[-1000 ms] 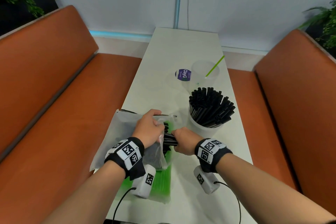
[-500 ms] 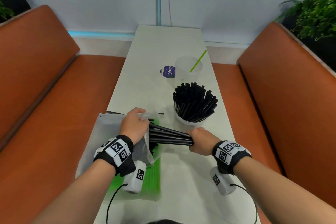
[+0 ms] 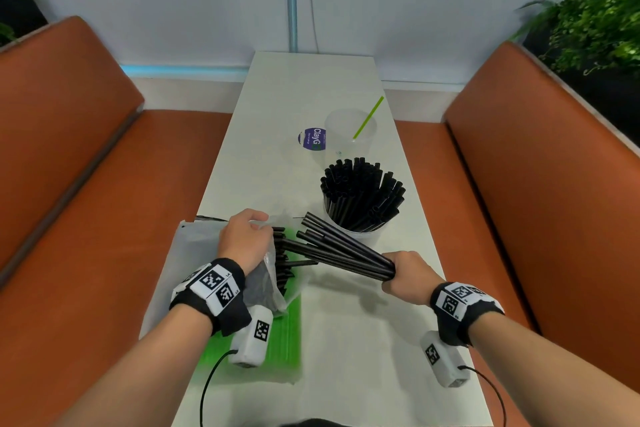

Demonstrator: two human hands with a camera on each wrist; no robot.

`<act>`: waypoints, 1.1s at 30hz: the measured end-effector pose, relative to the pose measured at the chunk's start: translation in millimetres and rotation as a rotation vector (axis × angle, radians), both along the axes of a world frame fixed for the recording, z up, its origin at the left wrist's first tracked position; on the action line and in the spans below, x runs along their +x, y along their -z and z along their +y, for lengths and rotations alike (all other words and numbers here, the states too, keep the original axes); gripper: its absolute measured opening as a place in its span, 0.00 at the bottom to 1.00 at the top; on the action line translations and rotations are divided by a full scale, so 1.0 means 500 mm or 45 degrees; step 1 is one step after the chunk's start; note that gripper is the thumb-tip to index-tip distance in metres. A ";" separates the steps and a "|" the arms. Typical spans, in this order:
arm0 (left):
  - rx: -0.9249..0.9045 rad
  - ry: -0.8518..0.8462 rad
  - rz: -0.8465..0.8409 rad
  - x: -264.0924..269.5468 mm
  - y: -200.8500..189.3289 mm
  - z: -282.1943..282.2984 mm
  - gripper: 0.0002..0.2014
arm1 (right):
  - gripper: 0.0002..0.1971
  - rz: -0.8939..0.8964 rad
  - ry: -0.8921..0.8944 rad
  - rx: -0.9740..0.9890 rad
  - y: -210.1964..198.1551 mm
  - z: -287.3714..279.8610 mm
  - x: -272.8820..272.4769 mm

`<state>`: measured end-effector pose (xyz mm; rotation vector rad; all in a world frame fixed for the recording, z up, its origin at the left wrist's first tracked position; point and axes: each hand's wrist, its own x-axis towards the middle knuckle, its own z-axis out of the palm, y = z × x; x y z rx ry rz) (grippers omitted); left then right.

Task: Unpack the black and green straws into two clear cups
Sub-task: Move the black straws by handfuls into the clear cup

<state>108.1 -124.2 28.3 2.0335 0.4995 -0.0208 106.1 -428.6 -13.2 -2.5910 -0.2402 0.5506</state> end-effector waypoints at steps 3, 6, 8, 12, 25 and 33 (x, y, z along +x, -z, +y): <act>0.028 -0.031 -0.097 -0.007 -0.015 -0.011 0.08 | 0.09 -0.004 -0.007 0.040 -0.002 0.005 -0.003; -0.186 -0.064 -0.253 -0.011 -0.051 -0.030 0.16 | 0.11 -0.024 -0.036 0.088 -0.009 0.024 -0.001; -0.363 -0.011 -0.251 -0.008 -0.071 -0.045 0.26 | 0.11 -0.047 -0.103 0.098 -0.018 0.045 0.002; -0.299 0.180 -0.189 -0.011 -0.078 -0.082 0.26 | 0.09 -0.067 -0.293 0.010 -0.040 0.088 0.006; -0.608 -0.011 -0.410 -0.005 -0.123 -0.094 0.17 | 0.08 -0.086 -0.093 0.332 -0.108 0.149 0.011; -0.475 0.543 -0.133 -0.033 -0.104 -0.098 0.36 | 0.13 0.059 0.327 1.427 -0.215 0.186 0.028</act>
